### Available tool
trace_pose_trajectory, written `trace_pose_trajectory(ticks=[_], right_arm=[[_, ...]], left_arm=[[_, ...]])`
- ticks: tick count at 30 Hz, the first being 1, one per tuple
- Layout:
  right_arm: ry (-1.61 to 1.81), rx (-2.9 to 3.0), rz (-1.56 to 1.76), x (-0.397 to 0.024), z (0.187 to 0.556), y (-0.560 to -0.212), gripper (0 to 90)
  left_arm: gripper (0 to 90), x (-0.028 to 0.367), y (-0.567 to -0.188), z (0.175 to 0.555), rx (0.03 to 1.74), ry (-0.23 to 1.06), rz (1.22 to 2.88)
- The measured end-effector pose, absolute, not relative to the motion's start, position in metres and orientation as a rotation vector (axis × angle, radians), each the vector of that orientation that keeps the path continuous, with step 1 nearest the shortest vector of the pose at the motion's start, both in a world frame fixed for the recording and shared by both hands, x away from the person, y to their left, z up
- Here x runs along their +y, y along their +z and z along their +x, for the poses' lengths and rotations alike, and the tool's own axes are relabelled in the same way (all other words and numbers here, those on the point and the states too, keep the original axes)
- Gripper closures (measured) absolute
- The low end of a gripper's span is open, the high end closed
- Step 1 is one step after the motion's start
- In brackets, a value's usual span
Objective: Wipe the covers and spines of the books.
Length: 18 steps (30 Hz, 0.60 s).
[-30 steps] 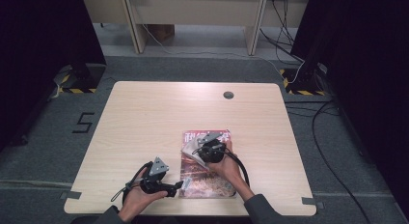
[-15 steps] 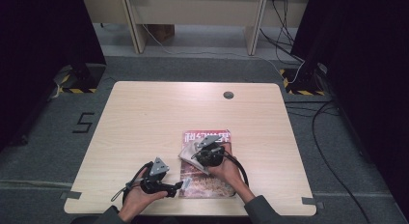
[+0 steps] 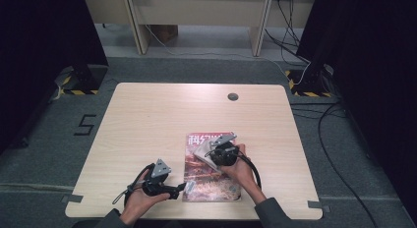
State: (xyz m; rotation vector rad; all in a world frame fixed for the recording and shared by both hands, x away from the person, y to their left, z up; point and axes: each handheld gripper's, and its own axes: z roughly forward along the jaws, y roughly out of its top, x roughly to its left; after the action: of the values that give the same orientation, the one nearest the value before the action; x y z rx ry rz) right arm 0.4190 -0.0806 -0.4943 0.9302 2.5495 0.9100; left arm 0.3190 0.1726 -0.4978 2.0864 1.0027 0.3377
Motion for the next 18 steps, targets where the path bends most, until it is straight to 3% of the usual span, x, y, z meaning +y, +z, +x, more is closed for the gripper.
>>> trace_pose_trajectory(ticks=[10, 18], right_arm=[[0.933, 2.619, 0.839, -0.061, 0.404, -0.494, 74.1], [0.918, 2.554, 0.949, -0.088, 0.419, -0.494, 74.1]], left_arm=[[17.2, 0.176, -0.497, 0.322, 1.013, 0.348, 2.075], [17.3, 0.174, -0.497, 0.32, 1.006, 0.348, 2.08]])
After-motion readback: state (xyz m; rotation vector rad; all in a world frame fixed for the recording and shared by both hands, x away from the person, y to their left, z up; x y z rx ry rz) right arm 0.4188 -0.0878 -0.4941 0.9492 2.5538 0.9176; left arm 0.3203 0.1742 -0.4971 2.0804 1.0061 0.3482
